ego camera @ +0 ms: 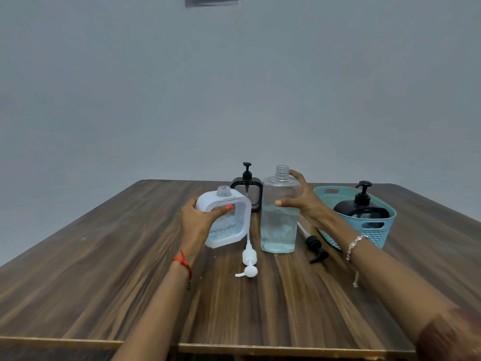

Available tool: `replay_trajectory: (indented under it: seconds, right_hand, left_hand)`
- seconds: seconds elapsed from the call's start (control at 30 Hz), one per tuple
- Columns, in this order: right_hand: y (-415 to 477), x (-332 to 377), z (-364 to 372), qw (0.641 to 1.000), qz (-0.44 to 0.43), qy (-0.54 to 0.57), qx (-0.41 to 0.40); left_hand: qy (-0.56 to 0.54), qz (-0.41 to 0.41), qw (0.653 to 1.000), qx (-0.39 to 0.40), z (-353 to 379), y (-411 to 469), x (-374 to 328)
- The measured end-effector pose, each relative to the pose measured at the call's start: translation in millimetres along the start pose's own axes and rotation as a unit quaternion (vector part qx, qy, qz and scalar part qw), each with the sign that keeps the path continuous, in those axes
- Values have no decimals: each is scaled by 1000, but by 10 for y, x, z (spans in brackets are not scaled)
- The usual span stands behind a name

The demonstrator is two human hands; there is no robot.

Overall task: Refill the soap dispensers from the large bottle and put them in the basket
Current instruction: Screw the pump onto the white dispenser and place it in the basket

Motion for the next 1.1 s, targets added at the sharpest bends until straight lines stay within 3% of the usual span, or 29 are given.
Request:
replay_trajectory:
  seconds: [0.07, 0.13, 0.2, 0.3, 0.37, 0.47, 0.57, 0.63, 0.77, 0.9, 1.0, 1.1]
  right_hand:
    - [-67, 146, 6, 998, -44, -47, -29]
    - [-273, 387, 23, 973, -161, -121, -116]
    - [-563, 588, 193, 902, -325, -247, -137]
    - [-900, 401, 704, 754, -468, -459, 34]
    - [-949, 9, 947, 706, -409, -550, 179]
    - [-938, -430, 1055, 696, -292, -587, 292]
    - [-911, -569, 1085, 698, -258, -590, 314]
    - [-861, -537, 1069, 723, -244, -571, 303]
    - [-762, -59, 981, 870, -218, -387, 215]
    - [-610, 619, 772, 951, -222, -213, 31]
    - [-415, 1074, 620, 964, -248, -70, -67]
    - [-253, 1390, 579, 956, -272, -23, -107]
  left_hand:
    - [-10, -8, 1000, -1, -22, 4, 1]
    - [-16, -7, 1000, -6, -58, 5, -19]
    - [-16, -3, 1000, -11, -93, 7, -40]
    - [-10, -4, 1000, -15, -134, 19, -49]
    - [-10, -11, 1000, -15, -153, 28, -41]
    - [-9, -16, 1000, -13, -170, 14, -48]
    - [-9, -12, 1000, -12, -190, -13, -73]
    - [-13, -12, 1000, -12, -206, -21, -87]
    - [-24, -16, 1000, -5, -220, -24, -97]
    - [-26, -14, 1000, 6, -190, -43, -100]
    - [-33, -18, 999, 23, -117, -88, -125]
    - [-38, -12, 998, 49, -28, -161, -176]
Point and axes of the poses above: each hand's wrist, its own y-axis towards the middle knuckle, its own z-axis out of the palm, x = y × z, the point moved 7 cm from there along y, towards the middle knuckle, and after that the axes turned 8 degrees about y, right-handed, at the moved point
